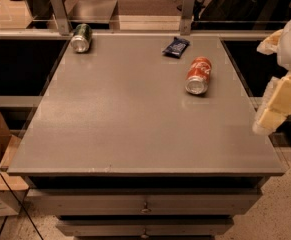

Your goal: Move coke can near green can

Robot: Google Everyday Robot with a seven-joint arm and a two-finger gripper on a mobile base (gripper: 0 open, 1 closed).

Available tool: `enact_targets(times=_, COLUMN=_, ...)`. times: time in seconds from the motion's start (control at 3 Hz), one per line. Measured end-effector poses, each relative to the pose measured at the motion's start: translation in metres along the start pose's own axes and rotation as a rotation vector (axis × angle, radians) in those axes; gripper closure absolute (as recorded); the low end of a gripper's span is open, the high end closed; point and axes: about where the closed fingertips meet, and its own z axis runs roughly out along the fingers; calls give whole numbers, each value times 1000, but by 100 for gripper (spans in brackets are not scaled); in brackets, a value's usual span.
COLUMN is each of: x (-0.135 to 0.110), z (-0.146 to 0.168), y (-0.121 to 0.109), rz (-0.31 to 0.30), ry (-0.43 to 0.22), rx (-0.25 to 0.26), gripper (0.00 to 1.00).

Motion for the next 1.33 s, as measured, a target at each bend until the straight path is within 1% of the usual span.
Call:
enact_targets(times=0.33, x=-16, z=13, y=-13, rz=17, ry=-87, rx=12, gripper=0)
enact_targets(times=0.67, x=-36, z=37, y=-40, rz=53, ry=-166, rx=23, gripper=0)
enact_targets(times=1.0, x=-37, z=42, y=-43, rz=58, ry=-173, rx=27, gripper=0)
enact_targets(times=1.33, x=-41, z=53, y=-50, rz=105, ry=-198, rx=36, gripper=0)
